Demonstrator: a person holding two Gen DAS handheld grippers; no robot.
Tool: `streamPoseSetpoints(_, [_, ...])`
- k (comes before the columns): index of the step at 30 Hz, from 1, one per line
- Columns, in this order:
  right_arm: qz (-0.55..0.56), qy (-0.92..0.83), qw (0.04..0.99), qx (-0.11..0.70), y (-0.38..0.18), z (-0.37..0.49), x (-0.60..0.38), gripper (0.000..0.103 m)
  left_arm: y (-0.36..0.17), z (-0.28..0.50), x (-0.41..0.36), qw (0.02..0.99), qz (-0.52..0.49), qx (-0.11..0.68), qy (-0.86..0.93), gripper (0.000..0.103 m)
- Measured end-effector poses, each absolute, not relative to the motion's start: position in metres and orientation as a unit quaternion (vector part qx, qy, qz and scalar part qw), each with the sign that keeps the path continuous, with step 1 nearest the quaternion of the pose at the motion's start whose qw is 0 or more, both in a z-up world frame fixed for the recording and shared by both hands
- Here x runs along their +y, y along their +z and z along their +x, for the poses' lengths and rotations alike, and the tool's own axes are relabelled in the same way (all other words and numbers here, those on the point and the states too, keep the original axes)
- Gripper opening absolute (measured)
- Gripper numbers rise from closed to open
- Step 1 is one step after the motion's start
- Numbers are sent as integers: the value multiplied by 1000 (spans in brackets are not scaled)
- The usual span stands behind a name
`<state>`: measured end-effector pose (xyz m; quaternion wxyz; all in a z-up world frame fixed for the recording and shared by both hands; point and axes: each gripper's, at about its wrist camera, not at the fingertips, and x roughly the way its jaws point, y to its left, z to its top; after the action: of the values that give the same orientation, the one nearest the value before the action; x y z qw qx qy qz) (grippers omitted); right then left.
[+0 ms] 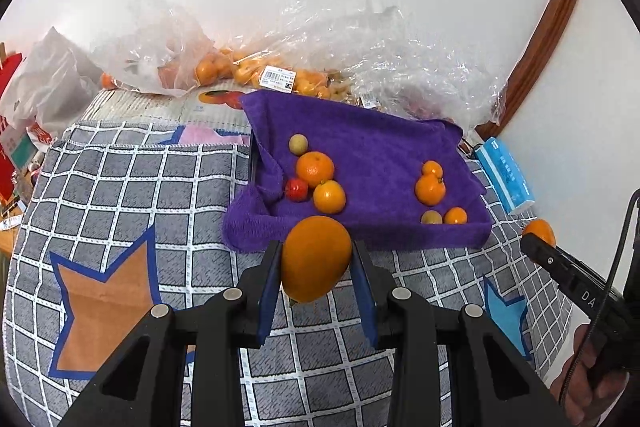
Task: Organize fruits
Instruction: 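Carry both held fruits over the purple towel and lower them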
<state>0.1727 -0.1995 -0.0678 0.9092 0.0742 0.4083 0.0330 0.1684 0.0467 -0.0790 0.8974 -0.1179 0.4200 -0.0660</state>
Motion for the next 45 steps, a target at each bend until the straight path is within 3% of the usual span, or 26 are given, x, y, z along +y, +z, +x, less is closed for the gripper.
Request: streamPoseSetpoints(45, [41, 56, 922, 380, -58, 270, -191, 40, -60, 267, 49, 910, -105, 399, -48, 32])
